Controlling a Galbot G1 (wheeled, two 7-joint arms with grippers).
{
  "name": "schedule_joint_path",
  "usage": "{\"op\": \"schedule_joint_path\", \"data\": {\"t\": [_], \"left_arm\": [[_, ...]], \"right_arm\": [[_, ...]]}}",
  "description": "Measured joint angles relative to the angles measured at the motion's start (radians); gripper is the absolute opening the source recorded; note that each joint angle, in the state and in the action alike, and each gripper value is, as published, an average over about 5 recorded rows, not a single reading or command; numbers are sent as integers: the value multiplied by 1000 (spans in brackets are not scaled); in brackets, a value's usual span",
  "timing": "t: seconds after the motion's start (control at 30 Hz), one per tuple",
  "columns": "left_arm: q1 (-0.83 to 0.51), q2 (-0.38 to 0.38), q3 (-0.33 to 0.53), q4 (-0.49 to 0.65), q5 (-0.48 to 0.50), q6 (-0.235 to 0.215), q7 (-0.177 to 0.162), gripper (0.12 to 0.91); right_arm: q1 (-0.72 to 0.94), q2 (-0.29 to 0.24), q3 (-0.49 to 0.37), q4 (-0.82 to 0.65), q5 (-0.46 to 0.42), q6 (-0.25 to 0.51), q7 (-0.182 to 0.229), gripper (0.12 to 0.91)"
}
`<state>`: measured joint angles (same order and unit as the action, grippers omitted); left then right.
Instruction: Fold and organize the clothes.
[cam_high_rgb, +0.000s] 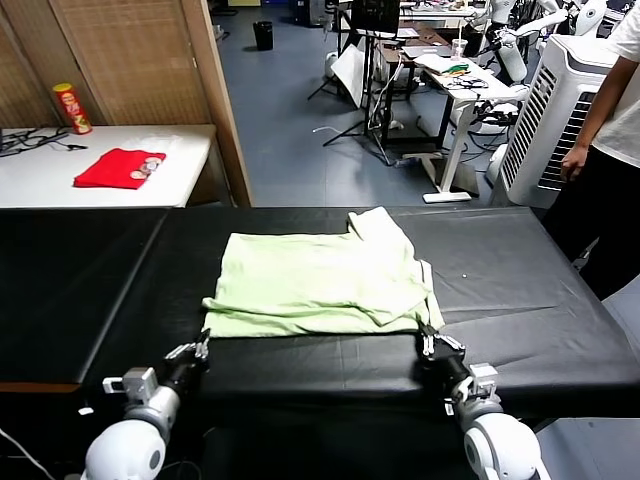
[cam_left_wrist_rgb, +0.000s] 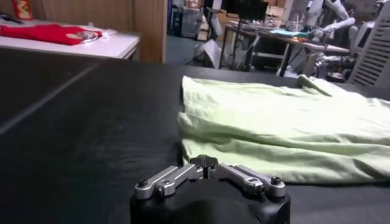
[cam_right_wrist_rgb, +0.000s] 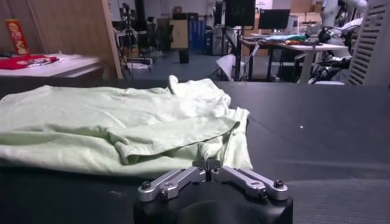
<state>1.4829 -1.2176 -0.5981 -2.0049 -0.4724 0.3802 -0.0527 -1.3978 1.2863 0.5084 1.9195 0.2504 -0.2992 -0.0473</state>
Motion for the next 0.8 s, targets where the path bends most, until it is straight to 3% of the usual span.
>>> {"op": "schedule_joint_path", "data": {"t": [0.13, 0.3, 0.37, 0.43, 0.53, 0.8], "left_arm": [[-7, -7, 3, 7, -13, 2, -1, 348], [-13, -13, 7, 23, -38, 5, -2, 633], [-15, -14, 7, 29, -49, 7, -3, 724], [-17, -15, 7, 34, -57, 7, -3, 763], [-20, -15, 8, 42, -58, 8, -4, 699], [-19, -13, 8, 49, -58, 3, -4, 260]], "right_arm": [[0, 0, 0, -2, 0, 0, 0, 122], [0, 0, 0, -4, 0, 0, -1, 122], [0, 1, 0, -4, -1, 0, -1, 122], [0, 3, 0, -5, -1, 1, -1, 122], [-2, 4, 0, -5, -3, 1, -1, 122], [-9, 0, -1, 6, -4, -8, 1, 122]]}}
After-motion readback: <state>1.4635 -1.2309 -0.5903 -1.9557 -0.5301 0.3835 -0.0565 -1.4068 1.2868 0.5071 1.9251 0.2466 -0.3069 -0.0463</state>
